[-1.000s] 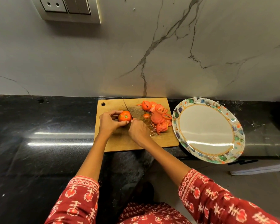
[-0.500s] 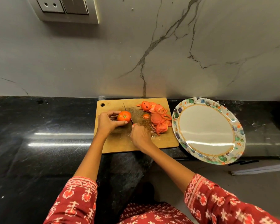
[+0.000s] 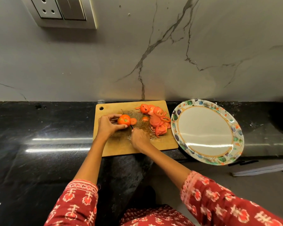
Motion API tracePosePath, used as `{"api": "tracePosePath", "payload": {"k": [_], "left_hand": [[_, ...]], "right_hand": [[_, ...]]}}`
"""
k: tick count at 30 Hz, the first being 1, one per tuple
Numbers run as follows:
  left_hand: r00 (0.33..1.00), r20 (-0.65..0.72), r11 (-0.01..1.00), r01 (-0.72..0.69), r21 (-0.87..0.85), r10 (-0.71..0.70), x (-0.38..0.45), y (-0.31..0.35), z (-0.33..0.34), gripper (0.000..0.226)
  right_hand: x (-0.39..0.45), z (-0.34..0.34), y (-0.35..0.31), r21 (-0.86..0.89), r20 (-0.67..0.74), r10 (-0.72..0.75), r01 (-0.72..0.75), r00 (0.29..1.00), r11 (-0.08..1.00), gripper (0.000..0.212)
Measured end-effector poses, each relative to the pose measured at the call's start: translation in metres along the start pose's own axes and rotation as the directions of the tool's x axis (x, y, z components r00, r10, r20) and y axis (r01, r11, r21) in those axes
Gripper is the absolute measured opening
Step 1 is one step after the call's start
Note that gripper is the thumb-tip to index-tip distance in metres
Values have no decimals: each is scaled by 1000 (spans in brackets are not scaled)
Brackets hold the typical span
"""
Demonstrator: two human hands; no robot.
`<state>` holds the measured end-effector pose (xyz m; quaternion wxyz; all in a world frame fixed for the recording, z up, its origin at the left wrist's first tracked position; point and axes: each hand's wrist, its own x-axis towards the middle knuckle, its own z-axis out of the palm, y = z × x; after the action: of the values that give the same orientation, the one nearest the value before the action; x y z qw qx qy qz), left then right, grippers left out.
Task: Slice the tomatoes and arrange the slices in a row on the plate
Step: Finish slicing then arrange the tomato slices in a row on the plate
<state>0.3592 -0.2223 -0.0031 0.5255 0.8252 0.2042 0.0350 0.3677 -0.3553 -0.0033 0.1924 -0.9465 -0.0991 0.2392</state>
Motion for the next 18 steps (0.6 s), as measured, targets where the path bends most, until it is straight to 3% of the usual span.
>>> {"api": "tracePosePath", "payload": {"k": [5,9,14,18], "left_hand": [[995,-90,998,30,-56,-35,-2,-7,-3,51],[997,-64,997,36,-70,-40,-1,-7,-3,53],[996,-68,995,51,-82,-56,-3,-8,-3,53],[998,-44,997,33,-63,-36,0,-7,-1,54]], "right_hand": [[-17,11,11,-83,-45,-50,46,998,995,30],[-34,18,31,-152,-98,-79,63,992,986,30],[-26,4,39,-85,-152,-1,-12,988,996,25],[-24,-2,32,-43,-186,-18,10,982,999,25]]}}
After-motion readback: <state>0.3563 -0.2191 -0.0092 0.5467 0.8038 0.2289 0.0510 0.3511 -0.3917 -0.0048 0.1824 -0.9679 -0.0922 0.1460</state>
